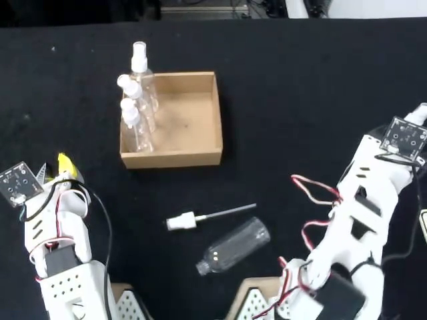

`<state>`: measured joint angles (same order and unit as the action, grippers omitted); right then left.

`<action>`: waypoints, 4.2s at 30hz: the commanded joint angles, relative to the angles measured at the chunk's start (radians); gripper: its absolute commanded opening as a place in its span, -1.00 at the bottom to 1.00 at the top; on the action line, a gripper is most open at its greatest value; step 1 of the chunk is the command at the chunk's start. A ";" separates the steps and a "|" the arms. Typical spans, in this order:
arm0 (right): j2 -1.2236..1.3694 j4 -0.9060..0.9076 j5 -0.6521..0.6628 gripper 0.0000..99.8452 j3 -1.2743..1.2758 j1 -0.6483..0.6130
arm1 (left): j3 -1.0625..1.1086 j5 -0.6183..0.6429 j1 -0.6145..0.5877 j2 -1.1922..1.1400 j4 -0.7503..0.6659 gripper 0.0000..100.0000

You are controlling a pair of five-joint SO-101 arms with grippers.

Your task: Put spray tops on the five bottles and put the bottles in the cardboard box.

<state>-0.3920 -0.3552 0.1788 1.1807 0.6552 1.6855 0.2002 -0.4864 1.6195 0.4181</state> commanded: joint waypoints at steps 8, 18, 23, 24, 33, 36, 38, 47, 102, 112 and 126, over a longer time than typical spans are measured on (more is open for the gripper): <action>0.205 -0.127 -0.012 -0.35 -0.104 0.029 | 0.024 -0.003 0.005 0.015 -0.003 -0.80; 0.305 -0.127 -0.012 -0.35 -0.217 0.032 | 0.024 -0.003 0.005 0.015 -0.003 -0.80; 0.306 -0.127 -0.012 -0.35 -0.225 0.029 | 0.024 -0.003 0.005 0.015 -0.003 -0.80; 0.306 -0.127 -0.012 -0.35 -0.225 0.029 | 0.024 -0.003 0.005 0.015 -0.003 -0.80; 0.308 -0.127 -0.006 -0.35 -0.248 0.028 | 0.024 -0.003 0.004 0.015 -0.003 -0.80; 0.308 -0.127 -0.008 -0.35 -0.248 0.028 | 0.024 -0.003 0.004 0.015 -0.003 -0.80; 0.315 -0.127 -0.012 -0.35 -0.248 0.028 | 0.024 -0.003 0.004 0.015 -0.003 -0.80; 0.444 -0.129 -0.006 -0.35 -0.305 0.035 | 0.024 -0.005 0.004 0.015 -0.003 -0.80; 0.608 -0.489 -0.006 -0.70 -0.165 0.020 | 0.024 -0.005 0.001 0.017 -0.005 -0.80; 0.608 -0.486 -0.005 -0.40 -0.160 0.014 | 0.024 -0.005 0.001 0.017 -0.005 -0.80; 0.605 -0.486 -0.005 -0.37 -0.208 0.018 | 0.024 -0.005 0.001 0.017 -0.005 -0.80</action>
<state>0.2325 -0.8155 0.1726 1.0257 0.6582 1.6855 0.2002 -0.4864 1.6195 0.4181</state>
